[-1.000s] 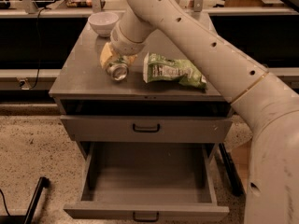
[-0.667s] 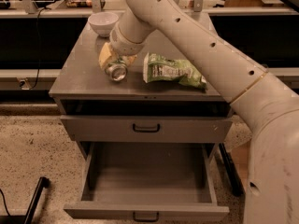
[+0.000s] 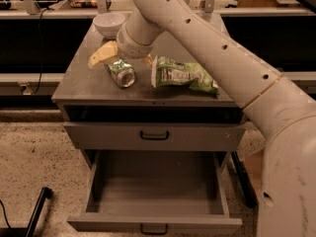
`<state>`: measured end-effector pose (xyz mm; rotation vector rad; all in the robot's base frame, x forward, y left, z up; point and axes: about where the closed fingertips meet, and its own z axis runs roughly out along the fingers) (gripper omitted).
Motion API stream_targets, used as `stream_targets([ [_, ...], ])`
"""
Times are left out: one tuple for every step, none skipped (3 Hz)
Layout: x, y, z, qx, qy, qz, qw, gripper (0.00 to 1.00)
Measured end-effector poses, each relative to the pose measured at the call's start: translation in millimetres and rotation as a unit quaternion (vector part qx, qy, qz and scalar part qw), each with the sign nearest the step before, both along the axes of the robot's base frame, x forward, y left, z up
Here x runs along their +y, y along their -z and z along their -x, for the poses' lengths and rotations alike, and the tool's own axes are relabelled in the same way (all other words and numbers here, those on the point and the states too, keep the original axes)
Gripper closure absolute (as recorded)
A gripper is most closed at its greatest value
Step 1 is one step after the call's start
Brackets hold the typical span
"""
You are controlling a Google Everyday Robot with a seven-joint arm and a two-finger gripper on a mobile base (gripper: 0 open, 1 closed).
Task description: Pick green can from middle drawer and place on counter
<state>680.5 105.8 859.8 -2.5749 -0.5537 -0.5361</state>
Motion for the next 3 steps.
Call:
stream_targets([
  [-15,-12,-7,-0.006,0.032,0.000,0.9995,0.00],
  [-23,-28,-12,-0.022,0.054,0.014,0.9982,0.00],
  [-23,-38,-18,-0.033,0.067,0.026,0.9969,0.00],
])
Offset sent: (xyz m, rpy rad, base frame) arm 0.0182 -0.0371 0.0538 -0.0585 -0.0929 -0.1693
